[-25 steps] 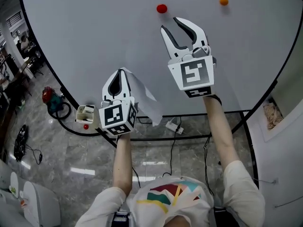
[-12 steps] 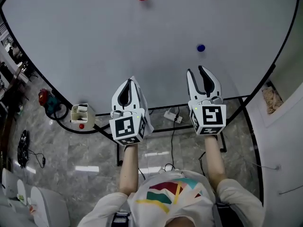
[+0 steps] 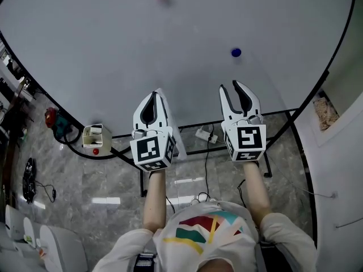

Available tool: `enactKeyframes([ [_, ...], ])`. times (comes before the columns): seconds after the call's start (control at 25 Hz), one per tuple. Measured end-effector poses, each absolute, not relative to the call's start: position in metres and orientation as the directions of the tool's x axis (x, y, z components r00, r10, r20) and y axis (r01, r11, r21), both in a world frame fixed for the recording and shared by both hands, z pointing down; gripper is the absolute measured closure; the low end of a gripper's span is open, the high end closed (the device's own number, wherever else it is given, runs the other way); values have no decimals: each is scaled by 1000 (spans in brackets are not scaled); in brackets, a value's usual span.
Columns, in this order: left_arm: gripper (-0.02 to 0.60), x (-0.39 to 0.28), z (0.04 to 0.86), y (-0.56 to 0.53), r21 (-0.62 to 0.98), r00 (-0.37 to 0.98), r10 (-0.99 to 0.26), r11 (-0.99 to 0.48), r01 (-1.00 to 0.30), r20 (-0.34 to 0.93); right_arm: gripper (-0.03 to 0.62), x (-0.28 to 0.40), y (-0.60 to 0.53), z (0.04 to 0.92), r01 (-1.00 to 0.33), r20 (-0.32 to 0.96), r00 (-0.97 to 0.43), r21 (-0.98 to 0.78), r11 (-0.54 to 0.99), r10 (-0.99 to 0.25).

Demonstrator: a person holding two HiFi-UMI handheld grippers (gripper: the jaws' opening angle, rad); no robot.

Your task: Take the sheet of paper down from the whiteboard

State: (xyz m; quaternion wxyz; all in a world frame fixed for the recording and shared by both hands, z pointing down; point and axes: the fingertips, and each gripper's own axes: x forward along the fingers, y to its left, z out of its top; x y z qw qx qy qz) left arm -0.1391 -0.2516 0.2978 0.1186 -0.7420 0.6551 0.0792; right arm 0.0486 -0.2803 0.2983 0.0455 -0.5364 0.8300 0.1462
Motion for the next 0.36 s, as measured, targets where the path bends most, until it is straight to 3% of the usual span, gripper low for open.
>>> enactKeyframes([
  [0.36, 537, -139, 292, -254, -79, 131, -948, -113, -990, -289, 462, 38, -284, 295, -894, -239, -441, 204, 399, -865],
])
